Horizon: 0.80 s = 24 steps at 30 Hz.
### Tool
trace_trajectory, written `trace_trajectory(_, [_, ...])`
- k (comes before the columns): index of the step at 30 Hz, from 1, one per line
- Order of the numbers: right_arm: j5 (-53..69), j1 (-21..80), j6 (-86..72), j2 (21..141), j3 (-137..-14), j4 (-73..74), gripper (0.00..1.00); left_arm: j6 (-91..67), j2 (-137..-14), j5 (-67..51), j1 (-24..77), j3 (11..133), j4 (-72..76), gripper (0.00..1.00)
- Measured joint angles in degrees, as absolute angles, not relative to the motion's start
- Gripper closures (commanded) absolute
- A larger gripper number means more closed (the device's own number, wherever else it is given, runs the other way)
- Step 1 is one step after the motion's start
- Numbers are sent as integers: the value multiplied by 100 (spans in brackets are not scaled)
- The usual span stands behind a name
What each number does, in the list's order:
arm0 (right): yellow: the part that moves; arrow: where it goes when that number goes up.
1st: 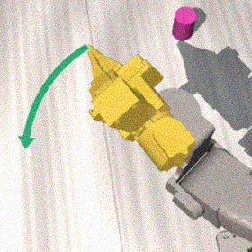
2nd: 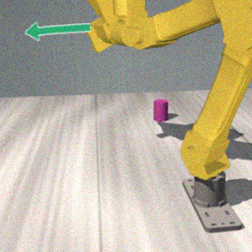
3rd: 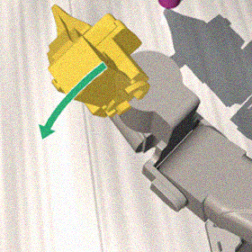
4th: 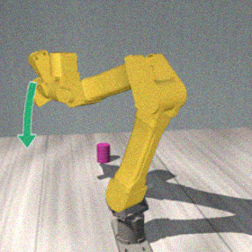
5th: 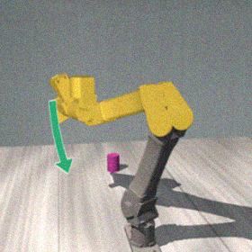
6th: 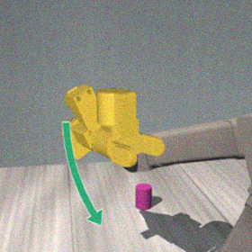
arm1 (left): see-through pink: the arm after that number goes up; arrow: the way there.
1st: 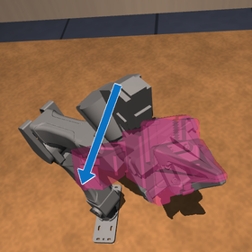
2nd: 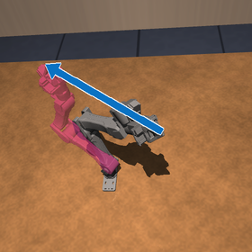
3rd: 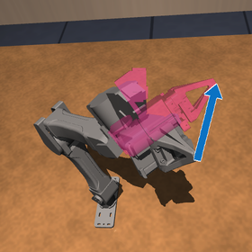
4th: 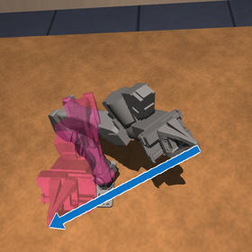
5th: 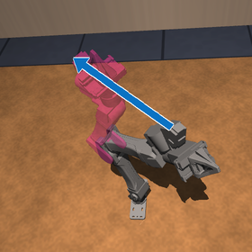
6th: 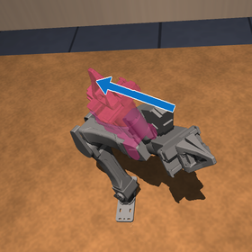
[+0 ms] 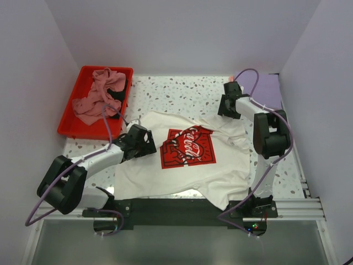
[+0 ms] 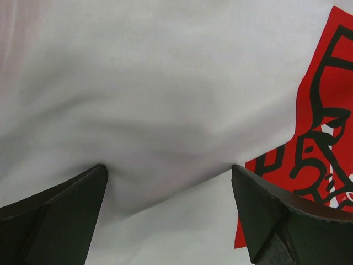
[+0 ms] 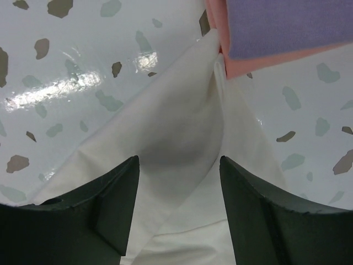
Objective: Fold and stack the t-shirts
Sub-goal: Flatten the tshirt out
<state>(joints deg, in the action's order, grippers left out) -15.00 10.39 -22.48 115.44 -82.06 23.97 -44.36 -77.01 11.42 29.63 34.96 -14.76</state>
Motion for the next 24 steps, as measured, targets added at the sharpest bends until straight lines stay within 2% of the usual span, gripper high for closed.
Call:
trace_trajectory(6, [-1605, 945, -2255, 11705, -8230, 2416, 42, -4431, -7762, 1203, 2963, 3522, -1417, 0])
trace_trajectory(7, [-1608, 930, -2257, 11705, -8230, 2416, 50, -4431, -7769, 1208, 2963, 3527, -1415, 0])
trace_trajectory(9, [-1599, 921, -2265, 11705, -8230, 2408, 60, -4434, -7776, 1216, 2963, 3529, -1413, 0])
trace_trajectory(10, [-1579, 913, -2281, 11705, -8230, 2408, 70, -4434, -7778, 1219, 2963, 3531, -1411, 0])
trace_trajectory(16, [-1472, 899, -2338, 11705, -8232, 2368, 100, -4431, -7815, 1238, 2963, 3562, -1417, 0])
trace_trajectory(24, [-1461, 897, -2355, 11703, -8265, 2357, 100, -4431, -7843, 1251, 2963, 3581, -1420, 0])
